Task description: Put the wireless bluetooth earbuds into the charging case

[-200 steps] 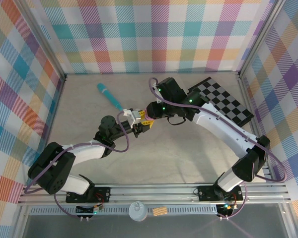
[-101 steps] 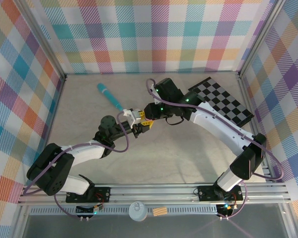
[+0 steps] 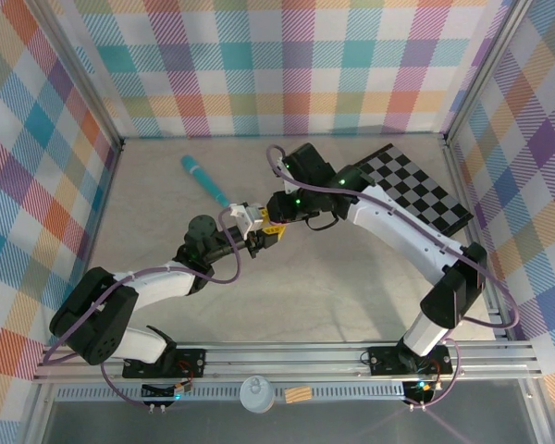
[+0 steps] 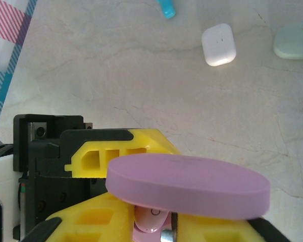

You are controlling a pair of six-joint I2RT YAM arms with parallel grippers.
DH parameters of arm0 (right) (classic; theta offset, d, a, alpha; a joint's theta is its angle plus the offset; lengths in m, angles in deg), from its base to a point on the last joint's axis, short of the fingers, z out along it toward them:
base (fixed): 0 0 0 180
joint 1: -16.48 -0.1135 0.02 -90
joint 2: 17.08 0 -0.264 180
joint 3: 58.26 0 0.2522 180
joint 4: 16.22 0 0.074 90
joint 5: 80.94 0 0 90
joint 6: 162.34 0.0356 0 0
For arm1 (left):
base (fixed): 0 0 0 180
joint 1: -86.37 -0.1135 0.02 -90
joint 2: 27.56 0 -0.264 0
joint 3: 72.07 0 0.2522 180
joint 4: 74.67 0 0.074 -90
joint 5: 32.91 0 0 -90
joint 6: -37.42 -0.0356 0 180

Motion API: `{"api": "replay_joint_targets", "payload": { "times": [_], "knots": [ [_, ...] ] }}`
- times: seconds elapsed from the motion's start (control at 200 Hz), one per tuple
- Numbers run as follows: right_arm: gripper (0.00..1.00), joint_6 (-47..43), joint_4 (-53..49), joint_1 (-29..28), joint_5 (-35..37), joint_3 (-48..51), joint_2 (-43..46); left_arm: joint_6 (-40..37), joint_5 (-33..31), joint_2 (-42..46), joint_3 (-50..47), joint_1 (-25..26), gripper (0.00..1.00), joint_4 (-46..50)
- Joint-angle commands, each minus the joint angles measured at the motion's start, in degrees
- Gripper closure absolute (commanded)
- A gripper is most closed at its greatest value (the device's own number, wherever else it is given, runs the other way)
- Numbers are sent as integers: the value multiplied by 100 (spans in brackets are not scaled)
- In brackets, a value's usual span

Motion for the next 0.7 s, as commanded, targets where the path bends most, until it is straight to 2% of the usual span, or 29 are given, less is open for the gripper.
{"api": "replay_joint_targets", "payload": {
  "times": [0.0,0.185,0.355,0.695],
  "knots": [
    [80,-3,-315,-69,-190,-130,-165,-157,93,232,55,5,68,-433],
    [84,-3,-295,-62,-54,-181,-73,-218,75,252,27,6,68,-321],
    [84,7,15,-63,175,-66,241,-254,84,166,-7,5,68,-265],
    [84,-133,-39,-47,566,-54,448,-231,123,242,-51,5,68,-233]
  ]
}}
